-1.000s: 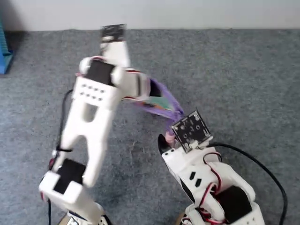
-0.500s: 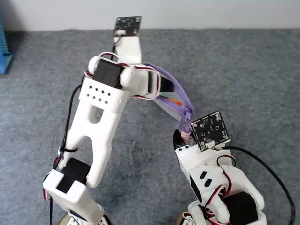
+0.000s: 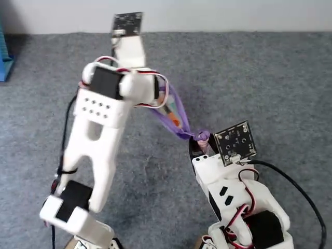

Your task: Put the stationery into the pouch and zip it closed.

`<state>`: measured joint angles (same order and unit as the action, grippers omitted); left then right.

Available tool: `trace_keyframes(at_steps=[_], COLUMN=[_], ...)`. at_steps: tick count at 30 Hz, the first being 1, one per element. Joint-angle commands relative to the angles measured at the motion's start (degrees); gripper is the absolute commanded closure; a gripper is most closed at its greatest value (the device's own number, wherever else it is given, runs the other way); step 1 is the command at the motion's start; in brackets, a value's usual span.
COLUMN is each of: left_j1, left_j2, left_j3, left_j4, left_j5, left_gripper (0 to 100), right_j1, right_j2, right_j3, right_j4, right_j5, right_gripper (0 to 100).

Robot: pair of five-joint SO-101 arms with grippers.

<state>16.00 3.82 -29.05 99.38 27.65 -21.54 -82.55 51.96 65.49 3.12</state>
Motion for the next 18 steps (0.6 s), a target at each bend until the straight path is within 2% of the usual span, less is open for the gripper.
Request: trace_keyframes(at_steps=[1,4,9,18], left_j1=[-3.52,-4.48,-4.48,-4.31], left_j2=[-7.56,-9.49,-9.85,-9.85], left_j3=[2.68,6.90,10.42,10.95], left_j4=[1.23,1.23,1.14,1.14], left_j5=[-0.79,-0.79,-0.53,-0.53], left_gripper=[99,99,99,99], right_j1=[0.84,0.75,0.75,-6.55], right_j2=[0.48,0.48,0.48,0.48], right_j3=[-0.62,-0.97,-0.70,1.67], right_j4=[0.04,3.12,4.26,3.03], right_j5=[-1.58,-3.43,-5.27,-5.54], right_gripper=[98.8,96.7,81.8,84.0])
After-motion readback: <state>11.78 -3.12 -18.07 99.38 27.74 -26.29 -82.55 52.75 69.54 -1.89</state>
